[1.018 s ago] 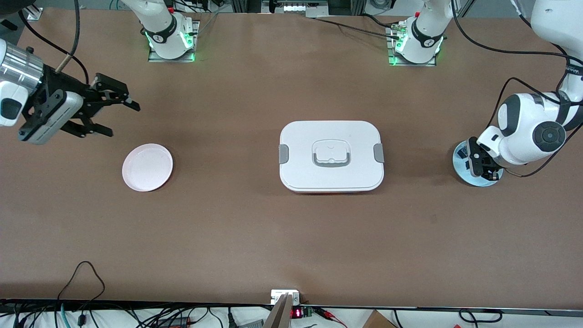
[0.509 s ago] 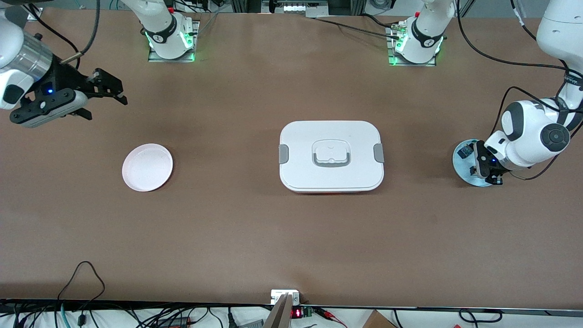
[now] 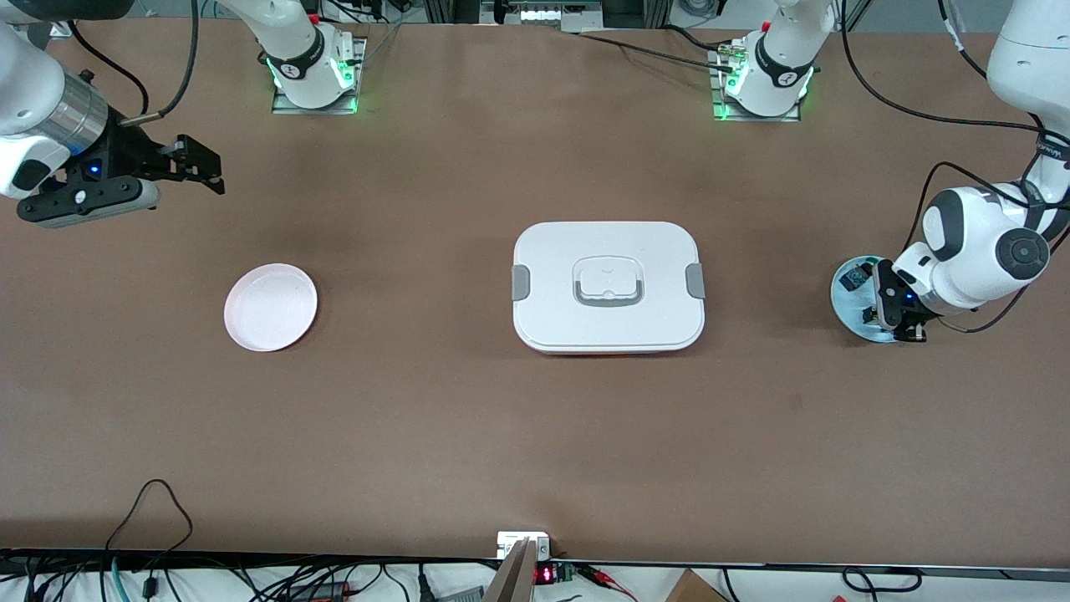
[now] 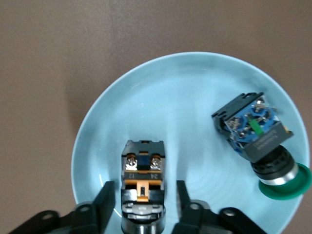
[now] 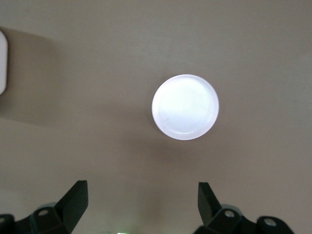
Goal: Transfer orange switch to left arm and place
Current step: 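Lower the switch into the blue dish with the left gripper and release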
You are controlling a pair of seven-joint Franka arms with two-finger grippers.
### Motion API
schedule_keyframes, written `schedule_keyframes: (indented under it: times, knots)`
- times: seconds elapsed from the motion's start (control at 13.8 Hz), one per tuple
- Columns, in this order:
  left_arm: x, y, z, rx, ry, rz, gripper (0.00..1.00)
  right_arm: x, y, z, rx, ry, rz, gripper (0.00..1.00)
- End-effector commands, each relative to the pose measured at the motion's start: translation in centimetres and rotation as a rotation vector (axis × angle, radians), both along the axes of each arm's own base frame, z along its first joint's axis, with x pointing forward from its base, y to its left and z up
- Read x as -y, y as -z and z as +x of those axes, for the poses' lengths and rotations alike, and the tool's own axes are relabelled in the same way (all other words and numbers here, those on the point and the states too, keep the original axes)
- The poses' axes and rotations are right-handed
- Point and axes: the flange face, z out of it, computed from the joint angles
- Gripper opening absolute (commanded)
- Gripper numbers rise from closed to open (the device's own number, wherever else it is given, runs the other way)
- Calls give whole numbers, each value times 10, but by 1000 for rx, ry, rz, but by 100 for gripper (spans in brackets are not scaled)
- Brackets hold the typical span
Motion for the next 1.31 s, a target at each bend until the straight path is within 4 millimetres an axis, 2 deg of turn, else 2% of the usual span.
schedule_keyframes:
  times: [0.0, 0.22, 0.44, 0.65, 0.8, 1.02, 1.16, 1.24]
  knots:
    - [8, -38, 20, -64, 35, 8, 100, 5, -5, 11, 59, 17, -15, 100]
    - [25, -102, 43, -168, 25, 16, 100, -2, 2, 9, 32, 36, -7, 100]
    - [43, -150, 57, -243, -52, 26, 100, -8, 2, 5, 9, 163, -17, 100]
    - [89, -202, 68, -278, -210, 55, 100, 6, -2, 5, 11, 174, -16, 100]
    - [122, -228, 69, -286, -355, 87, 100, 14, 0, 10, 16, 187, -17, 100]
    - [169, -269, 69, -258, -592, 133, 100, 1, 2, 19, 27, 168, -46, 100]
    - [186, -294, 68, -237, -794, 161, 100, 2, -3, 27, 39, 165, -45, 100]
    - [187, -305, 67, -228, -907, 171, 100, 0, 0, 28, 31, 169, -49, 100]
